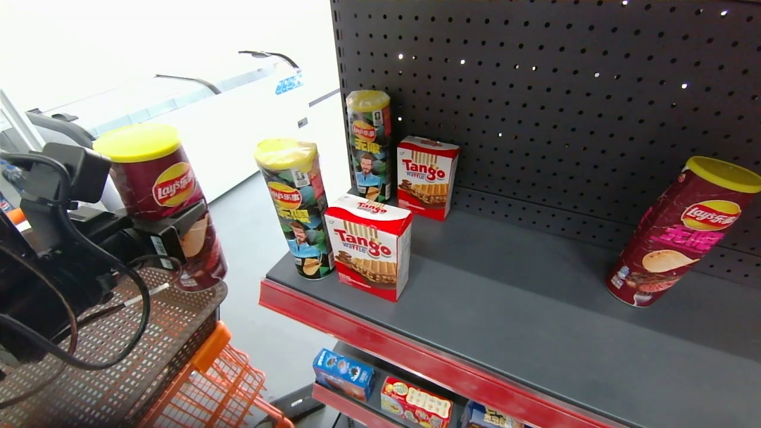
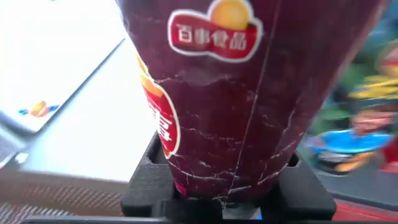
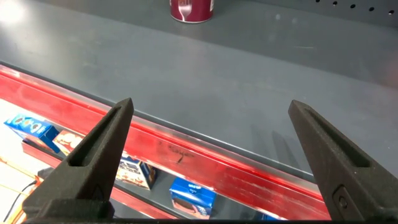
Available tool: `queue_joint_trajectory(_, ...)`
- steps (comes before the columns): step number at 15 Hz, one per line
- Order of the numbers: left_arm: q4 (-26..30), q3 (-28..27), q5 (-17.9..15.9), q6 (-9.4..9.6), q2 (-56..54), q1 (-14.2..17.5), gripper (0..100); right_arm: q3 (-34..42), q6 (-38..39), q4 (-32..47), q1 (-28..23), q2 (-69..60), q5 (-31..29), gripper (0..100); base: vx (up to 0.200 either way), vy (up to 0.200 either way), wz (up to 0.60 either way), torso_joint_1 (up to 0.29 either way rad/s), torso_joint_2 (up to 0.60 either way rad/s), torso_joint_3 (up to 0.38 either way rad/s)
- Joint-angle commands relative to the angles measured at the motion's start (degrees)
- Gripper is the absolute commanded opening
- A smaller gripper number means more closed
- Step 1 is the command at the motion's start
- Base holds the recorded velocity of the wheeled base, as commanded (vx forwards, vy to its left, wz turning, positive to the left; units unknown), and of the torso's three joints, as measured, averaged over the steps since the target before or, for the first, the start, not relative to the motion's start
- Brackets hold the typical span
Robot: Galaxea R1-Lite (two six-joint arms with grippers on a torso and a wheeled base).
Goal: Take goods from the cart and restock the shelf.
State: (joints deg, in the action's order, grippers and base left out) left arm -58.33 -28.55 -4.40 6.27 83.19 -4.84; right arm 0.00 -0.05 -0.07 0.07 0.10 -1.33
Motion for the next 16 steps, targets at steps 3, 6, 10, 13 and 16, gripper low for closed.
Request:
queue_joint_trajectory(3,-0.03,0.43,-2.10,-0.55,-0.75,-8.26,0,0.00,-0.04,-0.01,0.01,-0.01,0.01,100,0.000,0.000,0.00,0.000,0.00,0.000)
queue_joint_trajectory(6,0.15,0.43,-5.27,-0.73,-0.84,-11.60,0,0.00,-0.04,-0.01,0.01,-0.01,0.01,100,0.000,0.000,0.00,0.000,0.00,0.000)
queue_joint_trajectory(10,0.06,3.50,-5.36,-3.37,-3.56,-18.01,0,0.00,0.05,-0.01,0.01,-0.01,0.01,100,0.000,0.000,0.00,0.000,0.00,0.000)
queue_joint_trajectory(13,0.15,4.38,-5.97,-5.12,-5.49,-21.18,0,0.00,-0.04,-0.01,0.01,-0.01,0.01,100,0.000,0.000,0.00,0.000,0.00,0.000)
queue_joint_trajectory(16,0.15,5.87,-6.32,-5.12,-5.41,-23.99,0,0.00,-0.04,-0.01,0.01,-0.01,0.01,100,0.000,0.000,0.00,0.000,0.00,0.000)
